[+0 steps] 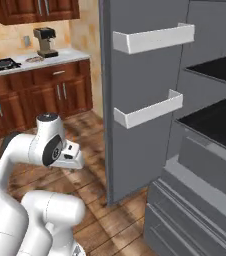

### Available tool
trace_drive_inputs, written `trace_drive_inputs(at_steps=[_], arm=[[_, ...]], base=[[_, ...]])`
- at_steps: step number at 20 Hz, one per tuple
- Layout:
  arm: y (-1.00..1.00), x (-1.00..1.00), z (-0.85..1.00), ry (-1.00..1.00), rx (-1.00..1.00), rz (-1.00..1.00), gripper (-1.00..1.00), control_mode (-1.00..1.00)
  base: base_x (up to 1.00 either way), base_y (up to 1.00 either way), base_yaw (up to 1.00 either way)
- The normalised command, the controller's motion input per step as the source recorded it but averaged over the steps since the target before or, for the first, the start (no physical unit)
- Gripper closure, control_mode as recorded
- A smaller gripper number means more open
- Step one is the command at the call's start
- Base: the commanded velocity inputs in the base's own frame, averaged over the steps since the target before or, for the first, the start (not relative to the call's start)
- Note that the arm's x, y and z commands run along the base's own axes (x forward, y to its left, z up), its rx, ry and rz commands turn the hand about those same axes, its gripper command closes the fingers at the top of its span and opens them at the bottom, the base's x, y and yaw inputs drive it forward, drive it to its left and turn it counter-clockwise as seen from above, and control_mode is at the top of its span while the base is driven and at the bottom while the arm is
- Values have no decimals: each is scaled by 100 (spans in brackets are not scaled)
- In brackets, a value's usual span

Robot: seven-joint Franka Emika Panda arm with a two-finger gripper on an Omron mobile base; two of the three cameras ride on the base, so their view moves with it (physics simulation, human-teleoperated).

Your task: Place one of the steaks on the plate and the other in the bowl. Then place the bowl in the fridge.

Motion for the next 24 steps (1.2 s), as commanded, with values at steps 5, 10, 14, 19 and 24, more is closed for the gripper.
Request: trace_drive_inputs(at_steps=[5, 10, 14, 19, 24], arm=[[0, 0, 0, 0, 0, 0, -100, 100], [0, 0, 0, 0, 0, 0, -100, 100], [0, 0, 0, 0, 0, 0, -100, 100], [0, 0, 0, 0, 0, 0, -100, 100], [0, 0, 0, 0, 0, 0, -100, 100]], base=[[-10, 25, 79], [0, 64, 69], [3, 58, 66], [43, 6, 43], [98, 40, 1]])
